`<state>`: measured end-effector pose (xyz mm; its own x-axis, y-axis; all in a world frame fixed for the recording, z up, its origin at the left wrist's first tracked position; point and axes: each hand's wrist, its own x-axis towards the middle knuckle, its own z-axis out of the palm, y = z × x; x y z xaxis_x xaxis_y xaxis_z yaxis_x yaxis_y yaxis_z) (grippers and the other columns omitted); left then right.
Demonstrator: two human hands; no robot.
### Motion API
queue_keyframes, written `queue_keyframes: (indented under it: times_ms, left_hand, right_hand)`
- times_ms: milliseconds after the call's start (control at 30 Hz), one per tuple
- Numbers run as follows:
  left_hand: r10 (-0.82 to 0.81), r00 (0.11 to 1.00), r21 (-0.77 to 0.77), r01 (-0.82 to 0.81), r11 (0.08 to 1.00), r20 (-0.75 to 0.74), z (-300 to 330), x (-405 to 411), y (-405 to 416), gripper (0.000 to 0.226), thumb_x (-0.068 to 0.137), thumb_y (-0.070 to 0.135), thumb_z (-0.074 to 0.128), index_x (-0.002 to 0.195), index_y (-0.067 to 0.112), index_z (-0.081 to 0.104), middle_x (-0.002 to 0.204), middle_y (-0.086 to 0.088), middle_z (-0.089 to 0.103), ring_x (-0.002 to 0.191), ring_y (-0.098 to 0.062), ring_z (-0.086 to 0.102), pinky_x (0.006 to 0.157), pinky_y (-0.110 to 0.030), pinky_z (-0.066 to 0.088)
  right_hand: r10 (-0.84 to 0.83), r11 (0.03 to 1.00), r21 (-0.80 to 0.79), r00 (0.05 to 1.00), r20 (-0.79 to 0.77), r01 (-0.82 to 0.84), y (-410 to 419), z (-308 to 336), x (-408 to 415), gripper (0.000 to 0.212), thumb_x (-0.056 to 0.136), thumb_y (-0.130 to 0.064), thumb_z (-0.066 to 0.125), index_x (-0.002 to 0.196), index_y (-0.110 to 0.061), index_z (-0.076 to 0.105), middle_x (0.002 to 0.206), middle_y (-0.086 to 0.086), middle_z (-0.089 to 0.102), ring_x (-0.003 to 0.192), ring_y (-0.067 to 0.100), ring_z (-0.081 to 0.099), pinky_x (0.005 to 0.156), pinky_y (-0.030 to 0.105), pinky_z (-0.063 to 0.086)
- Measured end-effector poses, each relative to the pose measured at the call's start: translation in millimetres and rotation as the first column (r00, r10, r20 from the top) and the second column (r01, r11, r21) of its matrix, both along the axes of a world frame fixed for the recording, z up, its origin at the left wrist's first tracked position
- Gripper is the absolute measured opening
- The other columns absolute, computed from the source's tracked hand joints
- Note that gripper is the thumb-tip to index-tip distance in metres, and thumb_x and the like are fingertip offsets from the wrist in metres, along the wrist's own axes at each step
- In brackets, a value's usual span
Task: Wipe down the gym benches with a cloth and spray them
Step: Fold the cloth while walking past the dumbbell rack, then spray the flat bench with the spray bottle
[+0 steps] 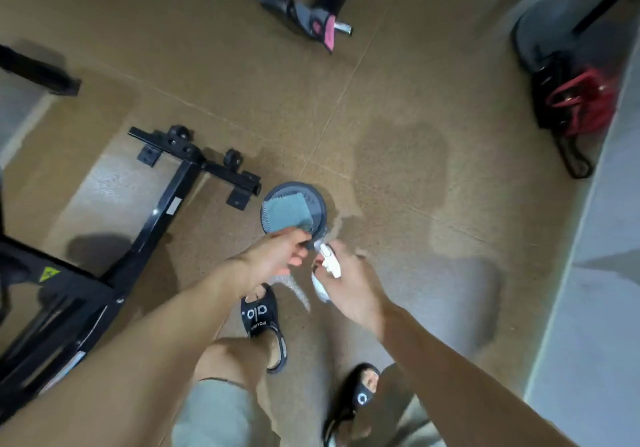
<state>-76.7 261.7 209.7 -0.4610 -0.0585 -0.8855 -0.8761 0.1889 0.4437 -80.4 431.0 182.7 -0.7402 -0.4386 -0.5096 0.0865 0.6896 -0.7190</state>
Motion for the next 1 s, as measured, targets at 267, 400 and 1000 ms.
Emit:
queue_keyframes:
  times_ms: [267,400,1000]
  left_hand:
    - [0.244,0.953,0.142,-0.220,0.965,-0.178,178.7,-71.3,20.4,0.037,0.100,0.025,0.040,0.124,0.029,0.068,0.126,0.009,0.068,0.122,-0.010,0.060,0.098,-0.035,0.042]
    - [0.381,0.897,0.208,-0.338,0.918,-0.223,207.8,-112.2,-2.7,0.032,0.097,0.037,0.040,0.107,0.034,0.071,0.116,0.013,0.073,0.123,-0.010,0.060,0.104,-0.042,0.044]
    - [0.219,0.798,0.007,-0.260,0.966,-0.562,284.2,-315.7,-157.5,0.077,0.077,0.011,0.087,0.141,0.024,0.046,0.123,0.008,0.069,0.116,-0.007,0.066,0.097,-0.033,0.055]
  right_hand:
    - [-0.083,0.987,-0.155,0.973,-0.217,0.049,1.9,209.9,-112.8,0.042,0.092,-0.024,0.058,0.133,-0.027,0.049,0.118,0.002,0.071,0.102,0.031,0.068,0.090,0.044,0.054]
    - [-0.057,0.991,-0.132,0.939,-0.338,0.013,-28.7,252.1,-166.9,0.035,0.095,-0.018,0.057,0.129,-0.022,0.059,0.107,0.005,0.075,0.092,0.029,0.070,0.083,0.037,0.052]
    - [0.065,0.916,-0.369,0.964,-0.258,-0.160,-251.2,344.0,-418.3,0.022,0.091,-0.041,0.066,0.088,-0.019,0.064,0.076,-0.002,0.066,0.075,0.019,0.063,0.075,0.045,0.053]
